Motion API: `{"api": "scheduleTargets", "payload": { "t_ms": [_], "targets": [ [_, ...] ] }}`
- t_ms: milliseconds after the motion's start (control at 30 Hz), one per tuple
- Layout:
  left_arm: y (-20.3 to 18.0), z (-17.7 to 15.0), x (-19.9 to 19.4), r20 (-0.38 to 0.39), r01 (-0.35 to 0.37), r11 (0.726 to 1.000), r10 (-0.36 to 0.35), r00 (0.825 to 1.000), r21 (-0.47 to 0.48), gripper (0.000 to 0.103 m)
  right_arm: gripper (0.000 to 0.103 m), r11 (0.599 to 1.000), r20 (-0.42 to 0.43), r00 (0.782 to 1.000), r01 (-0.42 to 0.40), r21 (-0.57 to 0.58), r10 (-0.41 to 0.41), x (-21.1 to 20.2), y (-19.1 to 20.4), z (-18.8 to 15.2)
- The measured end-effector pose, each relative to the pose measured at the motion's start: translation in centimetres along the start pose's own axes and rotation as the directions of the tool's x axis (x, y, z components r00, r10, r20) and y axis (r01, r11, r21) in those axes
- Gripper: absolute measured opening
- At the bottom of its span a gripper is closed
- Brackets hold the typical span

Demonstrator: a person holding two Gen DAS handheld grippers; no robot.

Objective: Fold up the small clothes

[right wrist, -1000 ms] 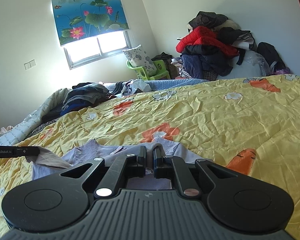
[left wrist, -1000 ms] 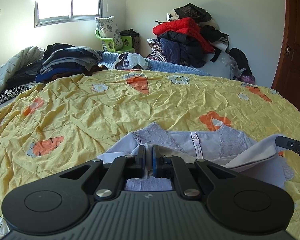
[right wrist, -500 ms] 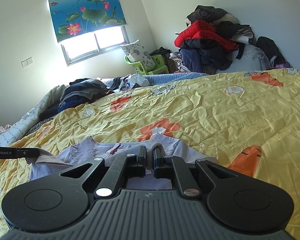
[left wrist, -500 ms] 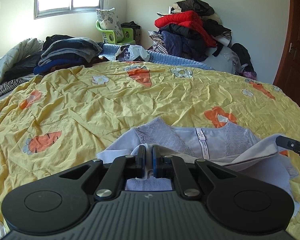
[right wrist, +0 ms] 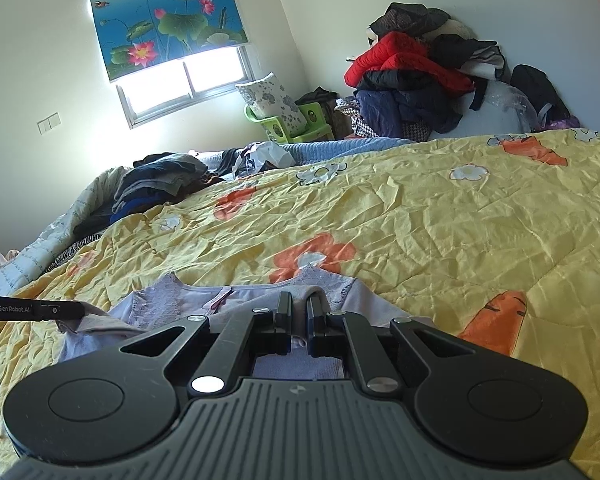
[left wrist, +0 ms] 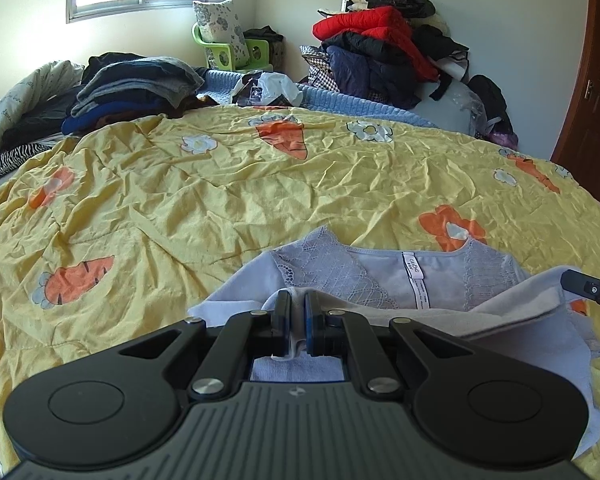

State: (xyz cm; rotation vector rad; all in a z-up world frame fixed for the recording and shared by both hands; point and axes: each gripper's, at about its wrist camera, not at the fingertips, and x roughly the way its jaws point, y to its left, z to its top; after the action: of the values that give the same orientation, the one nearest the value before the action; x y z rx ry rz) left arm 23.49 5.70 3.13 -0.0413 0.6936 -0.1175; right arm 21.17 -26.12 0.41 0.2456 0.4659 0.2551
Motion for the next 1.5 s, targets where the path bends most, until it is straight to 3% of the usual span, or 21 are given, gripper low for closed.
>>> {"api": "scheduleTargets", "payload": {
  "t_ms": [233,633,867,967,1100,1233,1367,1433,1500],
  "targets": [
    [0.5,0.9,2.1,-0.051,0.009,0.999,-0.011,0.999,-0.032,0.007,0.012,0.999,-0.037,0.999,-0.01,0.044,0.012,1.7,-1.1,0.4],
    [3.0,2.1,5.7,-0.132,0.05,0.972,-0.082,0.988,-0.227,0.008,0.016,0.985,-0.103,0.994,-0.009,0.175,0.028,5.2,-3.2,0.5],
    [6.0,2.8,6.6,-0.109,0.072,0.9,-0.13,0.985,-0.429,0.008,0.04,0.971,-0.095,0.995,0.016,0.24,0.007,6.2,-4.5,1.3],
    [6.9,2.9,6.4,-0.095,0.048,0.892,-0.102,0.99,-0.449,0.008,0.051,0.974,-0.061,0.998,0.025,0.227,-0.012,5.7,-4.5,1.6],
    [7.6,3.1,5.5,-0.065,0.029,0.895,-0.064,0.996,-0.445,0.008,0.054,0.983,0.019,0.997,0.069,0.172,-0.073,4.1,-3.9,2.0],
    [6.5,3.0,4.4,-0.05,0.024,0.933,-0.044,0.998,-0.359,0.008,0.055,0.999,0.037,0.999,-0.019,0.046,0.017,2.7,-1.8,2.4],
    [3.9,2.4,3.9,-0.062,0.055,0.978,-0.068,0.996,-0.203,0.008,0.053,0.979,-0.152,0.976,-0.174,-0.105,0.157,3.7,1.3,1.7],
    [2.1,1.8,4.0,-0.077,0.069,0.991,-0.078,0.994,-0.117,0.008,0.053,0.975,-0.219,0.964,-0.182,-0.125,0.152,4.9,2.4,1.2],
    [0.6,1.2,4.2,-0.095,0.077,0.996,-0.081,0.992,-0.045,0.008,0.053,0.981,-0.252,0.962,-0.141,-0.134,0.104,6.2,2.9,0.9]
  ]
}}
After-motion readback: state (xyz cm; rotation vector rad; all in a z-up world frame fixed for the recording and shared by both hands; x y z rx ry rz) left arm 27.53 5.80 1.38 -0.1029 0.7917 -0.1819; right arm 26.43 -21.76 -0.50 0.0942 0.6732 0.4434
